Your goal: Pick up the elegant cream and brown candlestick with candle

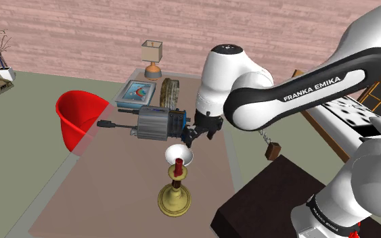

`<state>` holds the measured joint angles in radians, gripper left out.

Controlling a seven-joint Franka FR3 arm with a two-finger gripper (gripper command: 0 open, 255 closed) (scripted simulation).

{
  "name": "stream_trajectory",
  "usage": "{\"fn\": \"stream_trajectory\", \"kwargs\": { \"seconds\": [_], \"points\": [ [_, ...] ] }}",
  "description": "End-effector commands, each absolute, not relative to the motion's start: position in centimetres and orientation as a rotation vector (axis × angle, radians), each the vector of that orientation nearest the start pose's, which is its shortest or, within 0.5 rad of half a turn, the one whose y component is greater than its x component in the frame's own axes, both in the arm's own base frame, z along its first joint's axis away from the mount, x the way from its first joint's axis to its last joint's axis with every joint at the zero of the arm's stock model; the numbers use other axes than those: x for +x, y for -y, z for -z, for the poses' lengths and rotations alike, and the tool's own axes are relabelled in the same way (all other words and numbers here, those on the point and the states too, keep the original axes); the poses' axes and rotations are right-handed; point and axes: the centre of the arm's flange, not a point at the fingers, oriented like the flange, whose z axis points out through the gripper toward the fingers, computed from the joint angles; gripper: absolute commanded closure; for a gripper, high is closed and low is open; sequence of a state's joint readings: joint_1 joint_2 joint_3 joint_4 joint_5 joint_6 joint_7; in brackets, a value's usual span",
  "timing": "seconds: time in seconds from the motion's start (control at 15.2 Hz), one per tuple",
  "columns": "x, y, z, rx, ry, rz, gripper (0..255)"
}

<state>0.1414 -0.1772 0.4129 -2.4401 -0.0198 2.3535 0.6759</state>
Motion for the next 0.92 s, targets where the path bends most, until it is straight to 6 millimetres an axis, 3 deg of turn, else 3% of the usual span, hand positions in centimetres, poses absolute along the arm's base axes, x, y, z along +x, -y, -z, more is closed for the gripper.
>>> {"fn": "stream_trajectory", "kwargs": {
  "seconds": [0.0, 0.33, 0.86],
  "points": [
    [40.6, -26.6, -35.6, -3.154, -0.181, 0.169, 0],
    [41.9, -31.4, -31.5, -3.146, -0.188, 0.153, 0],
    [42.0, -31.6, -27.3, -3.146, -0.189, 0.153, 0]
  ]
}}
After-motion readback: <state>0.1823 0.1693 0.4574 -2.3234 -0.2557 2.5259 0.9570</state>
